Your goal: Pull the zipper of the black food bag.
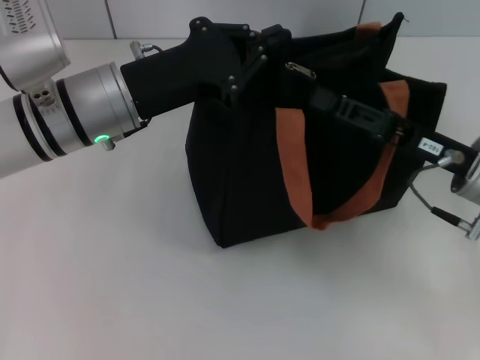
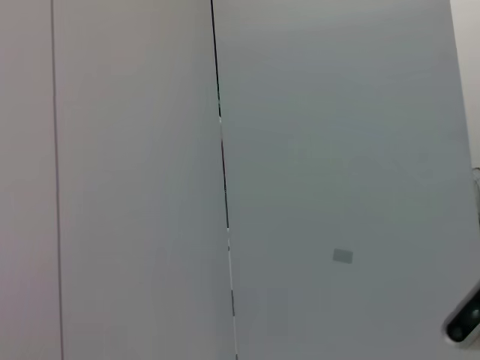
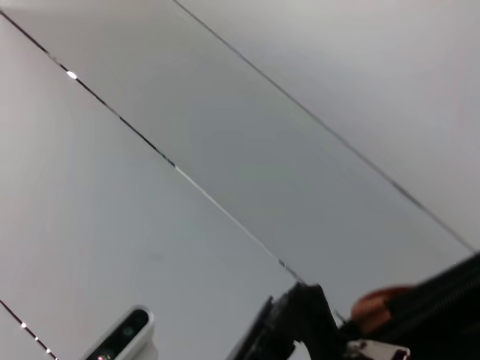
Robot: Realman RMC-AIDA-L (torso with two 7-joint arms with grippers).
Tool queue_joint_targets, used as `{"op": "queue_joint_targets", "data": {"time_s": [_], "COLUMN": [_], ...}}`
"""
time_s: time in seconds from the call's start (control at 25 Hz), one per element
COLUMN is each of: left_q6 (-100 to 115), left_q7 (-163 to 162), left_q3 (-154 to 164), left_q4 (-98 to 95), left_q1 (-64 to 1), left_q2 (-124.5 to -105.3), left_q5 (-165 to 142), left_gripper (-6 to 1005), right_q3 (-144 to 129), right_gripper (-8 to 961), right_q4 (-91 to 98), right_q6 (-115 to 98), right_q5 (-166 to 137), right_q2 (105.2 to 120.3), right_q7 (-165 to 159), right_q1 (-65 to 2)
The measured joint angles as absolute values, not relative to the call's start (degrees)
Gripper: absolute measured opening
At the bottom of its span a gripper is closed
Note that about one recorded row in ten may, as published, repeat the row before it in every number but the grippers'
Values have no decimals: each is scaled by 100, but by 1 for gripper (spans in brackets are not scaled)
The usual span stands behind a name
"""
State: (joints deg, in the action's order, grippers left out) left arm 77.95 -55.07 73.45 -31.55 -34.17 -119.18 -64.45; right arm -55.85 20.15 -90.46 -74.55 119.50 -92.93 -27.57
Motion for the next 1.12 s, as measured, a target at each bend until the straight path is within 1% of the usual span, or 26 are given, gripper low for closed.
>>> {"op": "queue_joint_targets", "data": {"time_s": [0.28, 0.56, 0.84, 1.12], "left_q6": [7762, 7800, 7825, 8030], "left_q7": [-5708, -6211, -6413, -6645], "left_q3": [7351, 7357, 7357, 7357], "left_q4": [-3143, -3186, -3195, -3327], "left_q1": [-3455, -3456, -3454, -3462], "left_q2": [-11911, -11884, -11882, -11891], "left_q5": [-6480, -6494, -6502, -6493], "left_gripper": [80, 81, 83, 84], "right_q3": [-5453, -5439, -5435, -5430], "right_gripper": [174, 173, 173, 173], "right_q4": [2009, 1989, 1852, 1851], "right_q6": [-9394, -9953, -9890, -9605], "right_q5": [-7449, -7069, -6404, -6336], "right_q2": [11956, 11970, 11981, 11951], "right_q7": [-7940, -5488, -3564, -3347], "right_q1": [-2657, -2323, -2130, -2233]}}
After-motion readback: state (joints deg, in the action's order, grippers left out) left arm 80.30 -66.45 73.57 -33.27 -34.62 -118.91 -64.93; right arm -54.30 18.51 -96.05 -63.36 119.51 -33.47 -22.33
